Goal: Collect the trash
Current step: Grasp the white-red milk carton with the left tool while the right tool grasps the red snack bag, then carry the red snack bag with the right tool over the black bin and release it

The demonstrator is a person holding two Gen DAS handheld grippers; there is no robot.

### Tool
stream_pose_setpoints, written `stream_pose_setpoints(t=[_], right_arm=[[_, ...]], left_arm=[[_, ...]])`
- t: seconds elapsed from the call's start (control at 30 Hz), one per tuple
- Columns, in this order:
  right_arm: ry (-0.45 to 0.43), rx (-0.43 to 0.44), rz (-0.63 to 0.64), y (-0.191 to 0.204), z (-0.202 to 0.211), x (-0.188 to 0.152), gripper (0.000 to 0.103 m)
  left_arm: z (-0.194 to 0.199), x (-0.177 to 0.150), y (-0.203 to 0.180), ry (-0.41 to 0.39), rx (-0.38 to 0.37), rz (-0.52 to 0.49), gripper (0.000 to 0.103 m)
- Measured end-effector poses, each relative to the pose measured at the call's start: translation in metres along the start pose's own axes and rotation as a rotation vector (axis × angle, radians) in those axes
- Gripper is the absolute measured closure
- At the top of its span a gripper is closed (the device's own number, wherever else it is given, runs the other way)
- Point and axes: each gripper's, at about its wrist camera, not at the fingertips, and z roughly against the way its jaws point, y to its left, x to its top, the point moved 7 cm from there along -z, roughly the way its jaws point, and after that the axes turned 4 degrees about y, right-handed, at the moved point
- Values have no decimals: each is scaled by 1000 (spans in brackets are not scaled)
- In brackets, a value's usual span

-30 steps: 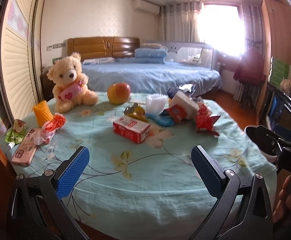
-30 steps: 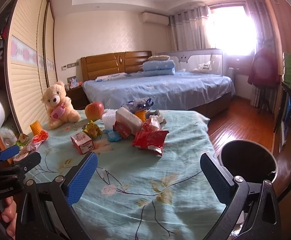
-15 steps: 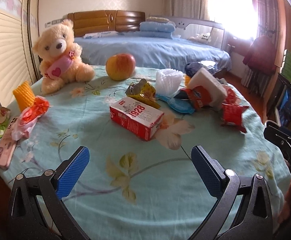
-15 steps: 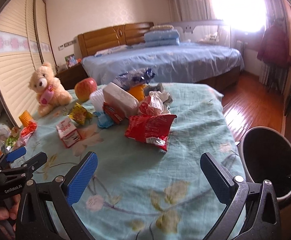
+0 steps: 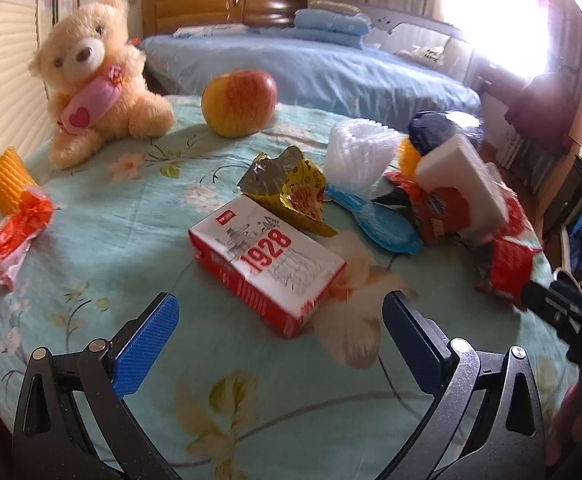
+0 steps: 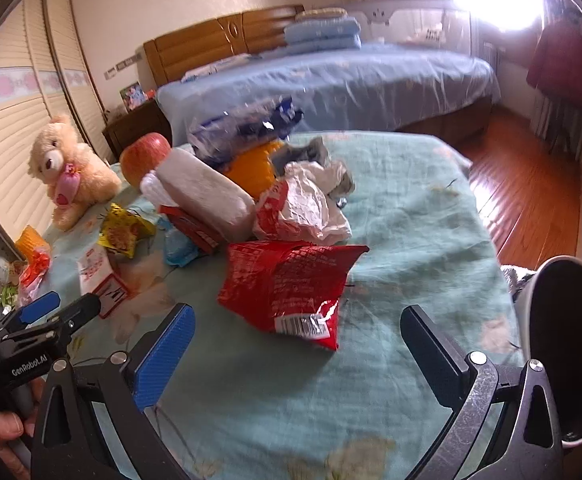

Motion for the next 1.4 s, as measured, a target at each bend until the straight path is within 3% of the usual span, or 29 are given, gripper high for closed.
stream_pose_setpoints(t=[0.23,0.3,0.33,0.4,0.43,0.53,0.87,1.0,1.4], right_arm=[[83,12,-20,-1,-26,4,2],[98,14,-25,-2,-30,2,5],[103,14,-29,-3,-31,1,14],[104,13,-38,-6,-31,0,28],[98,12,-43,-6,-29,-1,40],[87,36,-58,-9,-23,-3,58],[55,100,-82,-10,7,-22,61],[44,97,-87,-13,15,-25,61],[1,40,-152,-55,49,-42,61]], left_arm=[[-30,8,2,94,30,49,1],[-36,6,5,118,28,63,18],[-36,5,7,120,35,64,21],[-32,5,7,100,36,56,41],[-30,5,8,96,29,55,42],[-23,1,11,76,9,54,49],[8,-29,1,49,-61,3,51],[17,-40,-20,68,-129,-33,51],[51,-49,-108,9,-245,-228,51]])
